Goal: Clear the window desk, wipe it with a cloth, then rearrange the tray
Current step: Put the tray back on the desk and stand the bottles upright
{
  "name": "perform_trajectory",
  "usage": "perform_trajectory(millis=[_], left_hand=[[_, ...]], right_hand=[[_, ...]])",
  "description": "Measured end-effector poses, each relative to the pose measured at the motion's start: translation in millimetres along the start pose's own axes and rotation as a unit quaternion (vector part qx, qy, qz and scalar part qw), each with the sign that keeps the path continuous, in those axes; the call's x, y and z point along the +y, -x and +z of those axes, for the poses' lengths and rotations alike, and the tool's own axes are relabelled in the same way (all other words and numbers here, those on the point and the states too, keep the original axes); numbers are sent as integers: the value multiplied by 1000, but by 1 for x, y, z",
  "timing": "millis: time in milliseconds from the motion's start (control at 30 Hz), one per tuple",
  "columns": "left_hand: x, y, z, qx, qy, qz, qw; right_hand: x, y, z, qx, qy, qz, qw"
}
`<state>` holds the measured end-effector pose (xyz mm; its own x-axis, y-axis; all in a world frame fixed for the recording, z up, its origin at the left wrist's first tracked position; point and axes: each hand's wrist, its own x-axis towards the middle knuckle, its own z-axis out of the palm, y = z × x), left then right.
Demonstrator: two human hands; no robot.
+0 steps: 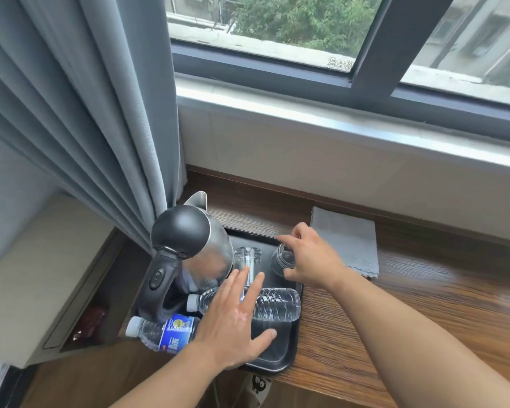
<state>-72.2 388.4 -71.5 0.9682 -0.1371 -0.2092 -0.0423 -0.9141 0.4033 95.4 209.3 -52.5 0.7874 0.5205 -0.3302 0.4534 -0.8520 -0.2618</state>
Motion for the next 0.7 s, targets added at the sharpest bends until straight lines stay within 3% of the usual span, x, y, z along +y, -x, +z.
perform_trajectory(millis=[200, 367, 533, 700], left_hand=[[-4, 14, -2, -2, -16, 28, 999], [-1, 24, 1, 1, -36, 46, 998], [-2, 18, -6, -35, -60, 36, 997], [0, 16, -19, -91, -42, 41, 994]], right_hand=[[-8, -4, -17, -2, 26, -36, 999], [-46, -32, -24, -79, 57, -122, 988], [-66, -55, -15, -168, 108, -86, 976], [-71, -59, -18, -177, 90, -74, 977]])
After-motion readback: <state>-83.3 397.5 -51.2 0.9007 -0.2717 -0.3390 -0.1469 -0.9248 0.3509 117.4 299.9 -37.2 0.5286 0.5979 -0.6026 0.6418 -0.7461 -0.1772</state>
